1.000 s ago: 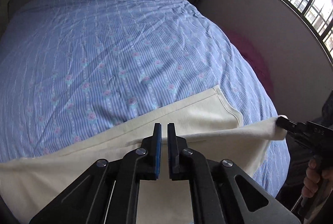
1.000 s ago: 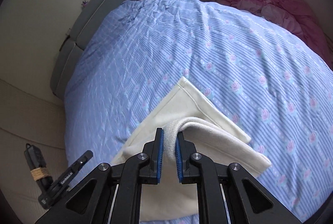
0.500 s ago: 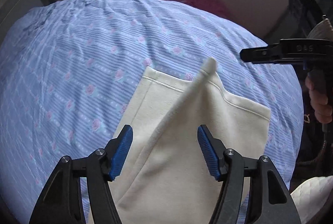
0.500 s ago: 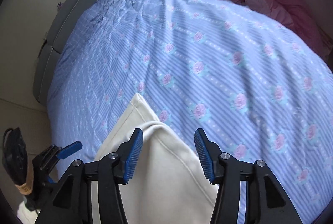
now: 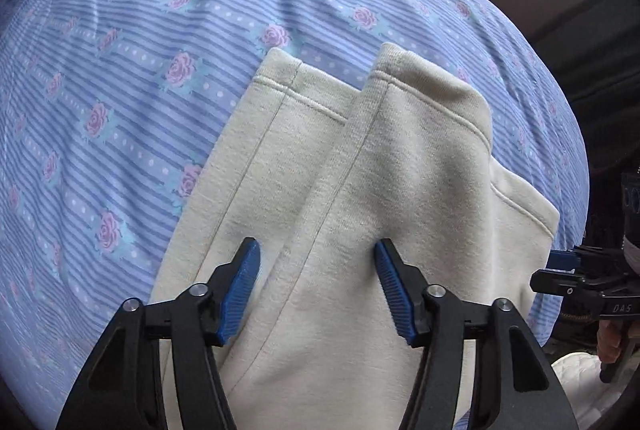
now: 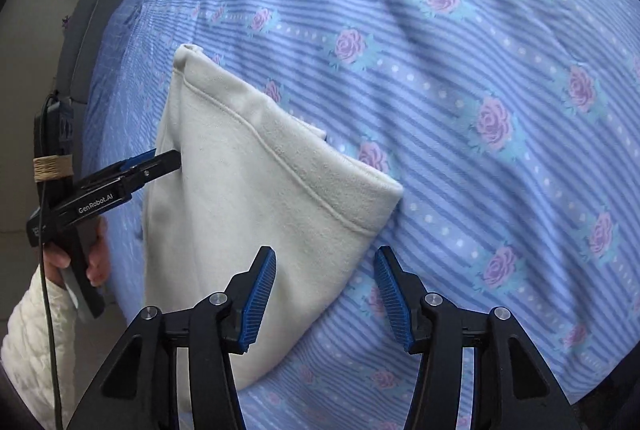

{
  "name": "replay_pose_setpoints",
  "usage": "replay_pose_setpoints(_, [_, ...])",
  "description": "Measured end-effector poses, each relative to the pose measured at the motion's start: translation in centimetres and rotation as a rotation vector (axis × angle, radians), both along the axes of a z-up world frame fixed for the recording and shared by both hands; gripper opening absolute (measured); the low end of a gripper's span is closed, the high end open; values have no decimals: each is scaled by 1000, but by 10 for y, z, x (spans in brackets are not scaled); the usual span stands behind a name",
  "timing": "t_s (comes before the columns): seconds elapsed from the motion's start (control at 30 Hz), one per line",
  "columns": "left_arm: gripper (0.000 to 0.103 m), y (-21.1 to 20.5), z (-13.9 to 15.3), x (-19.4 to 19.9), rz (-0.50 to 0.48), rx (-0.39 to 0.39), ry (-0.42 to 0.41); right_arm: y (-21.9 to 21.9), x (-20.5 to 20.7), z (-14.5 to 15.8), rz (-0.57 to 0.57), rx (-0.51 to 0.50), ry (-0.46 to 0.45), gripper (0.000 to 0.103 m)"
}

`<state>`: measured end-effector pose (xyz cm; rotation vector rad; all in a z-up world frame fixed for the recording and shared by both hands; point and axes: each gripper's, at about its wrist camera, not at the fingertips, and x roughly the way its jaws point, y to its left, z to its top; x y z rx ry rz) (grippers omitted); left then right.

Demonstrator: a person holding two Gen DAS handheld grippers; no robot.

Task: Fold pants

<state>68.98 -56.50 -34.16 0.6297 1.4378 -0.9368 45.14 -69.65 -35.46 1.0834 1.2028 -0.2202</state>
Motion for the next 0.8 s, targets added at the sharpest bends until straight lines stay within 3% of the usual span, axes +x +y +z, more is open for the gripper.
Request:
replay_pose_setpoints(0.07, [14, 7, 4, -2, 28, -10, 7, 0, 5, -5, 2, -18, 5, 49])
replay_pose_setpoints(0.1, [9, 11, 12, -4, 42, -36, 3, 0, 5, -4, 1, -30, 0, 36])
replay_pose_setpoints(0.17, [8, 25, 30, -7, 77, -100, 5, -2, 6, -5, 9, -49, 9, 14])
replay_pose_setpoints(0.2, [8, 32, 42, -9, 98, -131, -7, -4, 3, -3, 1, -43, 7, 11])
replay_pose_setpoints(0.3, [8, 52, 77, -14, 143, -204, -61, -7, -2, 27, -8, -73, -33, 9])
replay_pose_setpoints(0.37, [8, 57, 88, -8, 157, -207, -107, -2, 1, 53, 12, -113, -90, 8])
replay_pose_setpoints(0.47, [8, 52, 83, 20, 181, -160, -155, 5, 21, 67, 60, -156, -134, 8])
replay_pose_setpoints(0.57, [8, 38, 55, 44, 177, -52, -141, 8, 45, 43, 84, -122, -107, 8])
replay_pose_setpoints(0.67, [15, 28, 40, 44, 177, 31, -159, 5, 51, 18, 84, -92, -27, 11])
replay_pose_setpoints(0.73, [27, 28, 54, 36, 206, 10, -223, 2, 44, 25, 74, -111, -3, 25])
replay_pose_setpoints(0.77, [45, 30, 67, 31, 223, -19, -242, 0, 37, 35, 65, -156, -4, 42])
replay_pose_setpoints(0.8, [54, 34, 82, 26, 238, -53, -258, -2, 27, 47, 58, -208, -6, 55])
